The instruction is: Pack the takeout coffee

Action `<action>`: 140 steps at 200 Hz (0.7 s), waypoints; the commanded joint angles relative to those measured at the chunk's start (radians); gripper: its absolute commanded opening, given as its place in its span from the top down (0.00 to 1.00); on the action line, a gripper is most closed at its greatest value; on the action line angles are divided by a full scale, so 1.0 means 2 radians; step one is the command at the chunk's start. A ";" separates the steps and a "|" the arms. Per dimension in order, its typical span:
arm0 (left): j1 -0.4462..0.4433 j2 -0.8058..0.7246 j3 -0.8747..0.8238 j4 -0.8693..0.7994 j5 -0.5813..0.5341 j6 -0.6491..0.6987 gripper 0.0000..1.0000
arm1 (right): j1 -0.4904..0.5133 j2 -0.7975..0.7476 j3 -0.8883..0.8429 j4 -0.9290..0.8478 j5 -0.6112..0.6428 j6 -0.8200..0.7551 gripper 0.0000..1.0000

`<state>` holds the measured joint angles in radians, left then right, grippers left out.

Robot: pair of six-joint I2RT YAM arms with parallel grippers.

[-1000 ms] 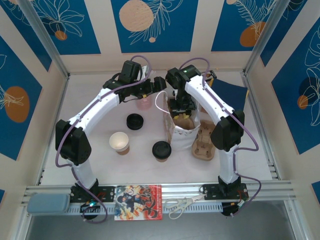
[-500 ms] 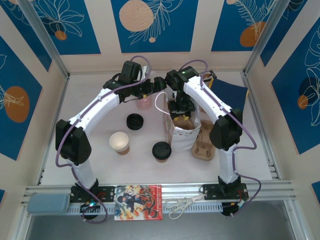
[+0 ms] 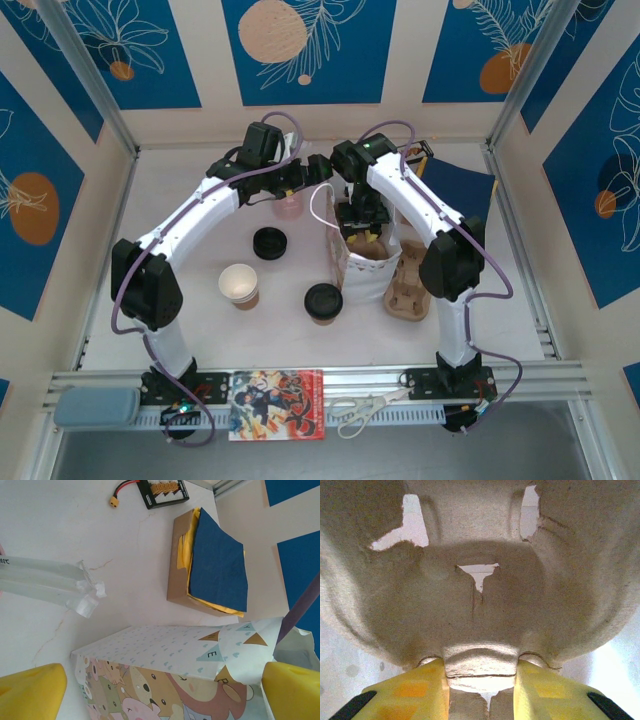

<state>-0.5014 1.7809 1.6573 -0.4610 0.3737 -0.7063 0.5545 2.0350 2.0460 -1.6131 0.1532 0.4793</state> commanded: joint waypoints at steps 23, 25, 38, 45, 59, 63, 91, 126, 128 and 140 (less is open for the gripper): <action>-0.003 -0.015 0.002 0.011 0.013 0.000 0.00 | -0.003 0.010 -0.012 -0.080 -0.015 -0.006 0.66; -0.003 -0.015 0.002 0.010 0.013 0.000 0.00 | -0.003 0.010 -0.012 -0.080 -0.015 -0.006 0.66; -0.003 -0.015 0.001 0.011 0.013 0.000 0.00 | -0.003 0.010 -0.011 -0.080 -0.015 -0.006 0.66; -0.003 -0.014 0.001 0.011 0.013 0.000 0.00 | -0.003 0.010 -0.011 -0.080 -0.014 -0.006 0.66; -0.003 -0.014 0.000 0.011 0.013 0.000 0.00 | -0.003 0.012 -0.010 -0.080 -0.016 -0.006 0.66; -0.003 -0.015 0.000 0.011 0.013 -0.001 0.00 | -0.003 0.012 -0.010 -0.080 -0.016 -0.007 0.66; -0.003 -0.016 -0.002 0.013 0.014 -0.002 0.00 | -0.003 0.013 -0.011 -0.080 -0.015 -0.007 0.66; -0.004 -0.017 -0.002 0.013 0.013 -0.001 0.00 | -0.004 0.013 -0.013 -0.080 -0.015 -0.009 0.66; -0.004 -0.017 -0.002 0.013 0.013 -0.001 0.00 | -0.004 0.013 -0.013 -0.080 -0.015 -0.009 0.66; -0.005 -0.017 -0.002 0.013 0.013 0.000 0.00 | -0.004 0.013 -0.014 -0.080 -0.016 -0.009 0.66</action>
<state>-0.5018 1.7809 1.6566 -0.4603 0.3737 -0.7067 0.5518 2.0350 2.0453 -1.6131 0.1520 0.4728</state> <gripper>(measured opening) 0.998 0.340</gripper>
